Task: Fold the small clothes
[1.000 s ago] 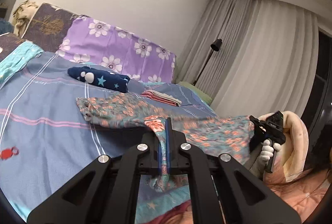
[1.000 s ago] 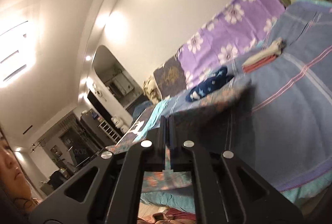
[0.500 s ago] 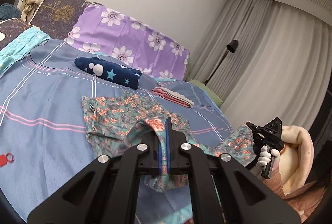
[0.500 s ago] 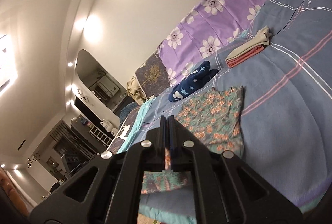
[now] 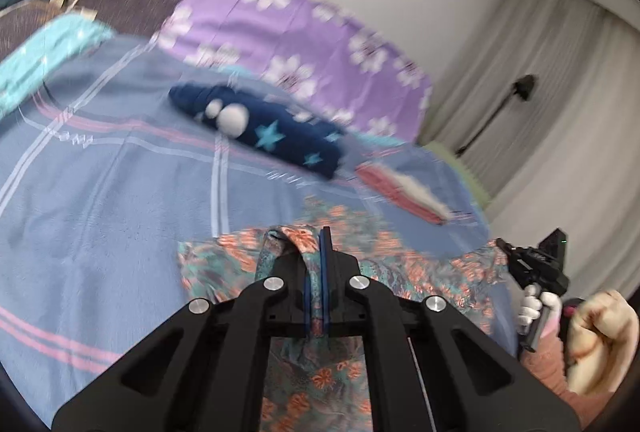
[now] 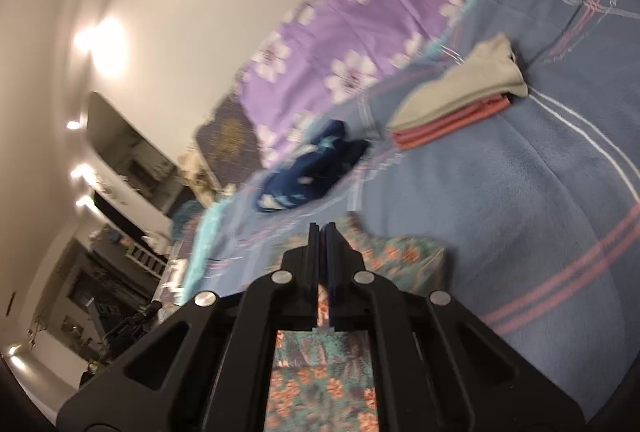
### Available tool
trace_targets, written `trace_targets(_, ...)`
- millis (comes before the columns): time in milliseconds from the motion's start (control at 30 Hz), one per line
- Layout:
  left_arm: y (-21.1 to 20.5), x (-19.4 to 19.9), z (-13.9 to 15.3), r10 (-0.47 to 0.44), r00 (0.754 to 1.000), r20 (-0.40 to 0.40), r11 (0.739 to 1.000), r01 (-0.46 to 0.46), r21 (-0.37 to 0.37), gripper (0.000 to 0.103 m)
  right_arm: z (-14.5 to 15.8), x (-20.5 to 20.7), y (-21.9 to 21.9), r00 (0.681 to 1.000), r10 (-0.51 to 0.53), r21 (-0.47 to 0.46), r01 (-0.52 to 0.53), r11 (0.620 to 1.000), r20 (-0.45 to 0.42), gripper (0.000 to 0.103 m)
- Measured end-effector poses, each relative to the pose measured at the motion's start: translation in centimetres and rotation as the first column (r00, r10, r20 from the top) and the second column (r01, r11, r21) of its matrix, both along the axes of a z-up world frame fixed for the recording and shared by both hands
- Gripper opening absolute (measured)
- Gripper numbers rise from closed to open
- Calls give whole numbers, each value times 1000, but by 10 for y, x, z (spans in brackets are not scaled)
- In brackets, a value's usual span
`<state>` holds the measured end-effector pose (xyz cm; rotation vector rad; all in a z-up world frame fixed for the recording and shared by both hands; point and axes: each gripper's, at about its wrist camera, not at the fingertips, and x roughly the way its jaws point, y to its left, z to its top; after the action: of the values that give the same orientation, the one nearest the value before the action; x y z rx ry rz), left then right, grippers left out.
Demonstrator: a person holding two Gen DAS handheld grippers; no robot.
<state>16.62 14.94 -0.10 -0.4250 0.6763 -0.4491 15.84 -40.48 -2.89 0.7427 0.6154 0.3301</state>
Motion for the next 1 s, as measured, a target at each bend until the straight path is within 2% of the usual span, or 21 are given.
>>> trace_targets(133,-3,50,-65,43,988,-151,997,-31,77,4,-55,52,6,989,26,-4,-27,1000,-145,3)
trace_targets(233,2,64,-95,48,977,-209,998,-37,56,7,-90,69,9,973,19,-11,-22,1000,-228,6)
trace_targets(300,8,60,-94,33,981,-189,999,-30,17,8,-100,70,8,972,28,-6,-30,1000,-235,6)
trace_targets(333,9,58,-91,30,983,-179,999,-28,17,12,-101,67,7,973,36,-1,-37,999,-228,7)
trace_targets(367,10,55,-87,30,985,-168,999,-26,26,17,-99,65,6,974,44,-1,-45,999,-222,8)
trace_targets(433,8,44,-79,19,989,-148,999,-14,35,33,-93,57,5,975,55,-20,-60,998,-213,18)
trace_targets(500,3,32,-71,9,993,-120,998,0,69,37,-86,48,7,977,76,-58,-89,994,-201,27)
trace_targets(567,-3,23,-65,-8,994,-105,994,20,110,39,-78,37,14,975,112,-127,-138,982,-191,29)
trace_targets(633,-7,19,-66,-17,993,-116,989,34,145,37,-75,28,23,971,140,-197,-178,964,-192,28)
trace_targets(667,-9,19,-67,-17,991,-135,985,40,168,30,-75,27,26,970,147,-219,-189,957,-194,25)
trace_targets(700,-9,20,-68,-10,989,-151,983,38,180,5,-73,27,29,971,145,-242,-190,951,-192,8)
trace_targets(733,-7,22,-68,-7,985,-172,985,36,168,6,-71,27,31,972,145,-261,-190,946,-183,5)
trace_targets(800,1,26,-62,2,983,-183,996,15,93,6,-63,29,30,979,138,-227,-169,959,-148,5)
trace_targets(900,11,42,-46,50,989,-141,997,-43,56,4,-46,41,19,990,105,-121,-116,986,-89,5)
trace_targets(1000,23,70,-40,113,985,-131,994,-113,14,4,-40,67,9,995,38,-101,-47,994,-93,7)
